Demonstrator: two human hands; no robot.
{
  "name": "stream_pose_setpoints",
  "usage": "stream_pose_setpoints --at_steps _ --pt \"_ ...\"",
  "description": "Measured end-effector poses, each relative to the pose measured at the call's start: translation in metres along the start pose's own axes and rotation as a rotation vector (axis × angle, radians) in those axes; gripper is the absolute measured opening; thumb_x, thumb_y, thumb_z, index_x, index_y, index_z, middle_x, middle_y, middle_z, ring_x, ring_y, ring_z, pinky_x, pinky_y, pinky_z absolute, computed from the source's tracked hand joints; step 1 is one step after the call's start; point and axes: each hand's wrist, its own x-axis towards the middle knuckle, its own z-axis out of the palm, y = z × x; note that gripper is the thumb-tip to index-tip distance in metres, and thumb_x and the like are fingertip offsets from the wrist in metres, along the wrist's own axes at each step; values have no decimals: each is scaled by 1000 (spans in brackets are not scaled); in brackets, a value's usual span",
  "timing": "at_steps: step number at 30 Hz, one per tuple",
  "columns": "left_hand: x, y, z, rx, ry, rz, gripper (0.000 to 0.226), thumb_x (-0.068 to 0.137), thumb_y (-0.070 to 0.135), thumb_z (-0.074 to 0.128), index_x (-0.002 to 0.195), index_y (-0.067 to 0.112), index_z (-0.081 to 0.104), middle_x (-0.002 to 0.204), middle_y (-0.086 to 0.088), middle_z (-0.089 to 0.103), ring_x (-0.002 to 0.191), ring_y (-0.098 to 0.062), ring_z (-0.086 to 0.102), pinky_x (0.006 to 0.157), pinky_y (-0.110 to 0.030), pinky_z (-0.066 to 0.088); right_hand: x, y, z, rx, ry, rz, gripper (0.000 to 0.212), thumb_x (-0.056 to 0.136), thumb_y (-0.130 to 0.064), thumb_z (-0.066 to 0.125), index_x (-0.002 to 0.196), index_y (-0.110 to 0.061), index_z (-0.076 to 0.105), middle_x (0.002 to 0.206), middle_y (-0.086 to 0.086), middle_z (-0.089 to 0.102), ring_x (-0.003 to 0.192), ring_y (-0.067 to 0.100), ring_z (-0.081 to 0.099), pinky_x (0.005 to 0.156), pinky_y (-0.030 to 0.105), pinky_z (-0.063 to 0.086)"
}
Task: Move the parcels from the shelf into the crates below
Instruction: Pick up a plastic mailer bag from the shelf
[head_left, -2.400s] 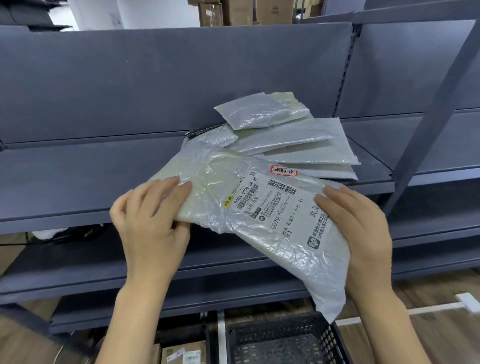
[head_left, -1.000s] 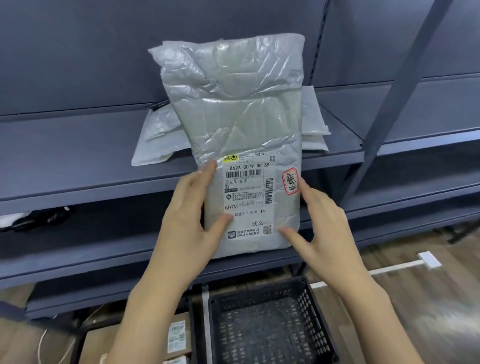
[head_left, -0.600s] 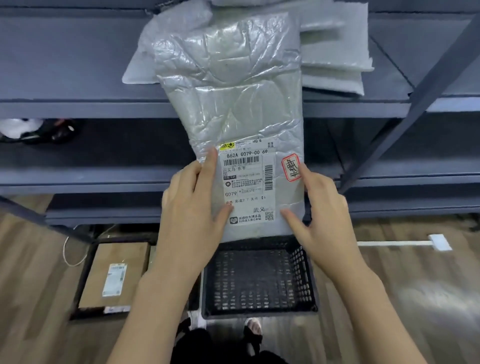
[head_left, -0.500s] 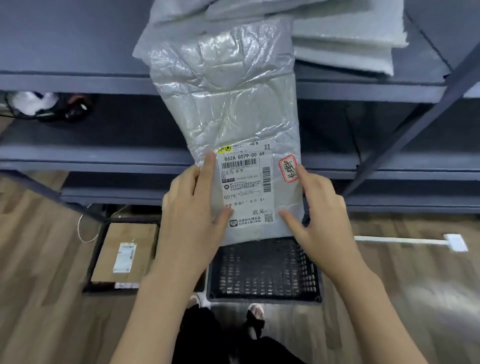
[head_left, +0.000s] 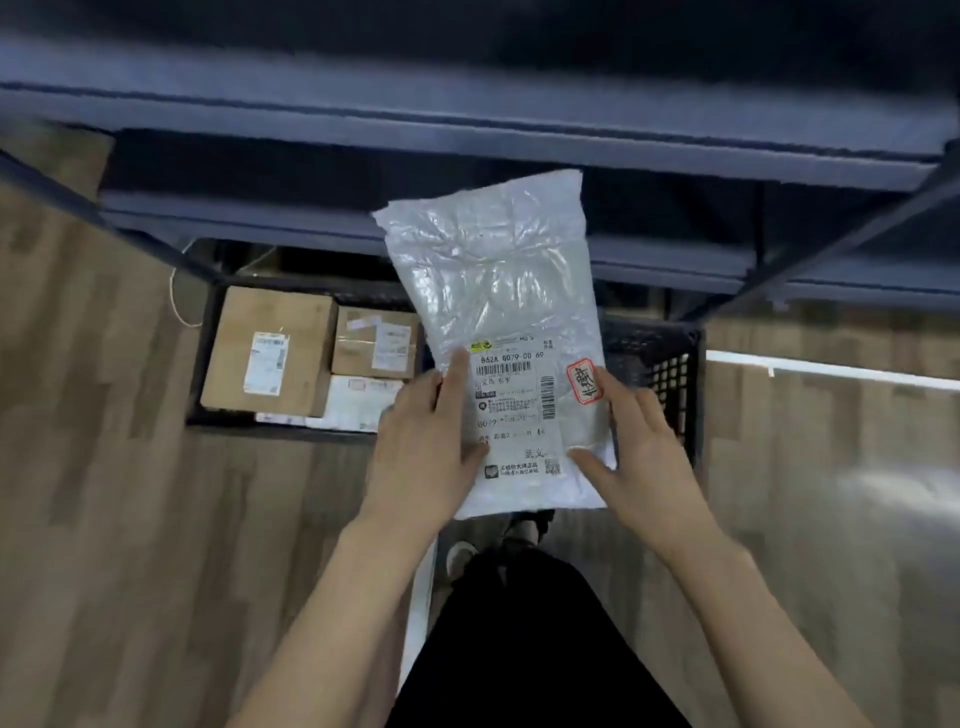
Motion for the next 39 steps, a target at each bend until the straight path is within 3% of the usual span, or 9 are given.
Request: stream_pose_setpoints --at_steps 4,9,17,22,26,31,35,39 --pt "18 -41 78 82 -214 -15 90 85 31 64 151 17 4 139 -9 38 126 -29 35 102 -40 34 2 49 69 30 -119 133 81 81 -18 72 147 -20 26 129 6 40 102 17 48 76 15 30" --pt "44 -90 169 97 -322 -19 90 86 33 64 151 19 3 142 -8 35 129 -29 34 103 -40 35 19 103 145 0 -186 221 79 82 -17 72 147 -16 26 134 10 38 114 21 46 79 14 29" --pt "110 -145 271 153 -331 12 94 85 31 67 151 14 2 143 -12 36 131 -30 30 107 -44 32 83 168 226 -56 -239 269 77 85 -17 68 148 -15 23 136 12 35 119 27 44 91 29 36" --pt "162 -159 311 20 -403 24 97 83 12 69 151 15 0 145 -14 30 127 -31 41 103 -41 39 130 209 263 -102 -210 280 77 85 -15 67 147 -11 22 135 14 35 120 27 40 93 31 37" --pt "191 -172 353 25 -420 -25 90 86 -4 58 151 16 -1 145 -13 27 121 -28 47 98 -36 42 157 242 304 -117 -247 287 76 85 -16 68 145 -8 21 136 15 32 118 30 44 96 37 42" --pt "215 -186 409 84 -486 -68 85 88 7 61 150 10 2 144 -18 25 117 -29 48 92 -34 42 184 281 358 -107 -317 375 75 84 -11 68 143 -7 21 138 16 31 122 32 42 98 36 39" --pt "234 -194 440 119 -490 -163 63 93 2 44 148 6 13 143 -20 27 120 -31 46 95 -37 41 203 303 391 -126 -380 366 91 84 -14 69 149 -15 5 143 19 28 124 35 44 100 42 40" --pt "249 -200 465 186 -511 -211 61 90 1 53 142 4 22 140 -20 31 123 -34 44 98 -39 40 222 321 410 -206 -441 347 100 84 -17 70 150 -19 -5 145 23 31 122 39 47 97 46 43"
